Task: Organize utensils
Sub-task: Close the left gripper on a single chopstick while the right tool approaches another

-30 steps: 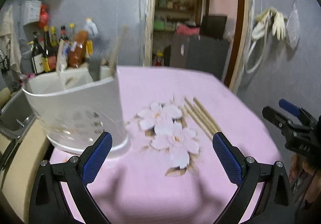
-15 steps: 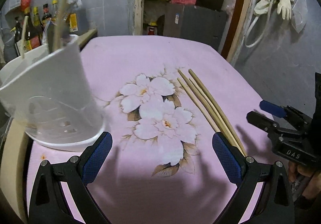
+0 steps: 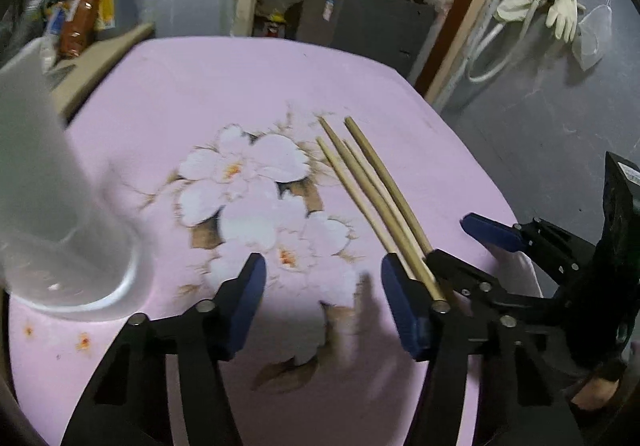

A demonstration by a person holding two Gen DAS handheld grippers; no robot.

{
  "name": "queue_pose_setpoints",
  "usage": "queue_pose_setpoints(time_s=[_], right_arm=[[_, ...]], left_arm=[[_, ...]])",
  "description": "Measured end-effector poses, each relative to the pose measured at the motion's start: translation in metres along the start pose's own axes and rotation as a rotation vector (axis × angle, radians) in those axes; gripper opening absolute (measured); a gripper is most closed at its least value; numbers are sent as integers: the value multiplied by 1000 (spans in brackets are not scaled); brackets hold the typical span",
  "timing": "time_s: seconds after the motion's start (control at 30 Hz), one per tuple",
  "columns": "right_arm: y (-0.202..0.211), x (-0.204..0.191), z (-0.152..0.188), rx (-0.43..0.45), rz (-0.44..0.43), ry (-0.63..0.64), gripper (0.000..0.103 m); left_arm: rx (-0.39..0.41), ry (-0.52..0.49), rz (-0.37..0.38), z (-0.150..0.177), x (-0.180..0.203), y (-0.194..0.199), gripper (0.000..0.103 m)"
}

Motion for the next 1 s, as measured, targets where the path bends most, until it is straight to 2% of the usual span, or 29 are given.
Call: queue_pose_setpoints(time_s=[0.13, 0.27, 0.33, 0.47, 0.53, 0.7, 0.77, 0.83, 1.0], right_arm=[[-2, 7, -2, 3, 19, -16, 47], [0, 17, -4, 13, 14, -49, 39], [1, 22, -6, 22, 19, -68, 33], [6, 28, -6, 37, 13, -102, 28], [6, 34, -5, 34, 37, -121, 26], [5, 37, -5, 29, 14, -147, 23], [4, 36, -6, 27, 10, -144, 23], [4, 38, -9, 33, -2, -156, 23], [4, 39, -21, 57, -69, -189, 23]], left_arm=[[-25, -1, 46, -11, 4, -8, 47], [-56, 10, 83, -23, 5, -19, 33], [-72, 16, 92, -29, 5, -27, 31], [-95, 28, 61, -40, 3, -38, 20], [-111, 52, 61, -47, 2, -41, 19], [-133, 65, 54, -58, -1, -48, 18], [-138, 55, 43, -62, 0, -51, 13], [-139, 45, 23, -65, -1, -53, 8], [-130, 29, -10, -63, -2, -50, 6]])
Point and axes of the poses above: each gripper's, at about its wrist camera, not at the fingertips, and y roughly against the way its jaws point, x to its right, z to its underside, the point moved 6 cm from there along -y, roughly the way its jaws point, and after that the axes turned 9 degrees about -y, right-handed, at the moved point
